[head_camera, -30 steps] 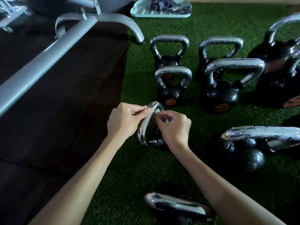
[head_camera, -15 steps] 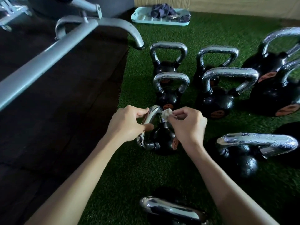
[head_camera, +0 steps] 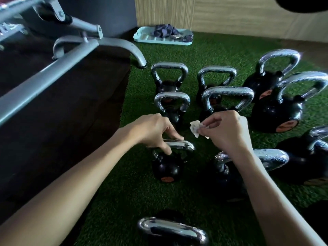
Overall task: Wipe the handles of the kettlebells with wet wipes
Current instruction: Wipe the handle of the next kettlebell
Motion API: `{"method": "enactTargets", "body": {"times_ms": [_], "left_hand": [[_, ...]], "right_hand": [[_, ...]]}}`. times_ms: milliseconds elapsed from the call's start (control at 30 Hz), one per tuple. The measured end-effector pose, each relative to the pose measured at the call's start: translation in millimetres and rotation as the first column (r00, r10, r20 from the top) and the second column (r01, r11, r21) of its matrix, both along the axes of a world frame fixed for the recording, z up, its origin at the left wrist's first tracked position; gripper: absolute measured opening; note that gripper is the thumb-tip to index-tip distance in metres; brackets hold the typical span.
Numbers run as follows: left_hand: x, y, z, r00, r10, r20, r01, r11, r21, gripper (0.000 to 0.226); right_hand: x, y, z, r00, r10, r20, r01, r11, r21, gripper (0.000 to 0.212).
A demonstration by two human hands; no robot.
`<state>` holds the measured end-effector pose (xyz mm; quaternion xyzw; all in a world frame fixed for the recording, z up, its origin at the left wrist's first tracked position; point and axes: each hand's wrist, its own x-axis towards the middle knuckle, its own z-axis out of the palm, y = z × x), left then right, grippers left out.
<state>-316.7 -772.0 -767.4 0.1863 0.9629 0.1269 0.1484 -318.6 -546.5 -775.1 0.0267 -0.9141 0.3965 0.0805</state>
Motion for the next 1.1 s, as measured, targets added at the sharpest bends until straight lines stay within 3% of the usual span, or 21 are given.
{"method": "enactTargets", "body": {"times_ms": [167,333,433,500,633,833,967,1100], "left_hand": [[28,-10,-21,0.977,0.010,-0.213,-0.022,0.998,-0.053,0.052],[31,-23,-17,0.987,0.125,-0.105,-0.117,0.990,0.082,0.061],[11,-32,2,0.971,0.230,0.071,-0.241,0.940,0.241,0.041],[-22,-40,11,0.957,0.290,-0.018,-0.280,0.936,0.213,0.033],[-103,-49,15,0.908,0.401,-0.118,-0.368,0.901,0.230,0.047],[-181,-39,30,0.939,0.324,-0.117,-0.325,0.946,0.017,0.061],[-199,-32,19,0.957,0.272,-0.102,-0.282,0.953,-0.111,0.043],[-195,-45,-4,0.951,0.277,-0.134,-0.270,0.960,0.070,0.020]], "right_hand": [[5,8,3,0.998,0.056,0.022,-0.057,0.998,0.028,0.016],[-2,0,2,0.990,0.132,0.045,-0.135,0.988,0.071,0.016],[-18,-7,5,0.986,0.165,0.034,-0.167,0.983,0.081,0.014],[-39,-12,11,0.984,0.177,0.016,-0.177,0.980,0.093,0.013],[-95,-31,16,0.985,0.160,-0.059,-0.152,0.981,0.119,0.012],[-164,-56,8,0.973,0.220,-0.073,-0.199,0.954,0.225,0.011],[-179,-53,11,0.969,0.245,0.037,-0.245,0.926,0.287,0.011],[-187,-46,18,0.972,0.219,0.086,-0.235,0.924,0.303,0.010]]}}
